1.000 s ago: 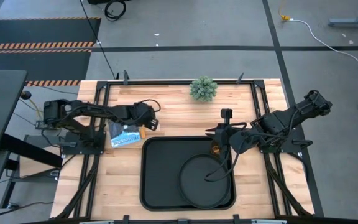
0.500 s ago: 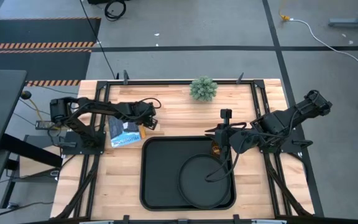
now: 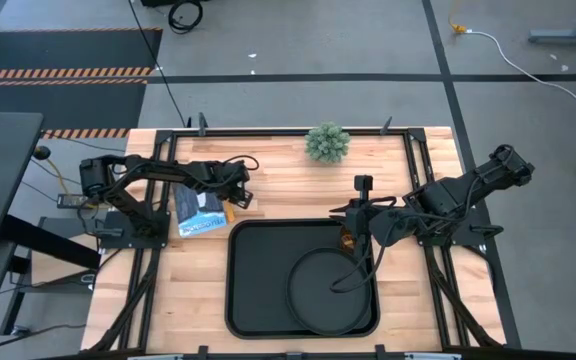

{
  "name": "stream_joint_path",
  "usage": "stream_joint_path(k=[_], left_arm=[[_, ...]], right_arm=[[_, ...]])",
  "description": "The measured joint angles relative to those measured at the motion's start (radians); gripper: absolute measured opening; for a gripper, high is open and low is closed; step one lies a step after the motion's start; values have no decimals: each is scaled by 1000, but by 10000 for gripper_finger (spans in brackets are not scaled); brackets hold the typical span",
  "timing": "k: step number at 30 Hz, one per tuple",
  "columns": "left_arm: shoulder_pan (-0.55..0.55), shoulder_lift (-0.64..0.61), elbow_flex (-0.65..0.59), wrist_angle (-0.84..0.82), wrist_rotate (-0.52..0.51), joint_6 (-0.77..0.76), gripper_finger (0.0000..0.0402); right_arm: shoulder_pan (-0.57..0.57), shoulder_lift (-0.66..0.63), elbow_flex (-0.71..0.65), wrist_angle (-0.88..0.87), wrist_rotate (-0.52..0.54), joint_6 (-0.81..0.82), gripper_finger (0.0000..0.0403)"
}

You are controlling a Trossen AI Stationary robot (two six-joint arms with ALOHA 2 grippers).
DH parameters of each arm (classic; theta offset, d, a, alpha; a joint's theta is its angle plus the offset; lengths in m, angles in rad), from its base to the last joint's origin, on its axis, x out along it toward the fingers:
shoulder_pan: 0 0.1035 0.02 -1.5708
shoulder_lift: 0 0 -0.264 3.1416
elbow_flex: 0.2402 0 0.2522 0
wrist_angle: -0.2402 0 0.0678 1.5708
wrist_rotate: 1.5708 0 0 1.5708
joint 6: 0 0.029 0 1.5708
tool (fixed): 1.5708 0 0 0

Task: Pick and place plate/cup/fork/spoon on tray
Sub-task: Put the orange fork to the left side of the black plate on the black serving tray

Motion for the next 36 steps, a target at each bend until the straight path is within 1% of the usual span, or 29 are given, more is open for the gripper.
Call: stream_joint_path(k=[11, 16, 29, 36], left_arm=[[-1, 0, 0, 10, 11, 16, 44], [-1, 0, -1, 69, 54, 17, 23], [-1, 0, -1, 208, 78, 39, 18], [-1, 0, -1, 384, 77, 103, 18]], right_arm=[[0, 0, 0, 0, -1, -7, 52], [0, 0, 0, 0, 0, -7, 52], [0, 0, 0, 0, -2, -4, 52], [0, 0, 0, 0, -2, -1, 52]])
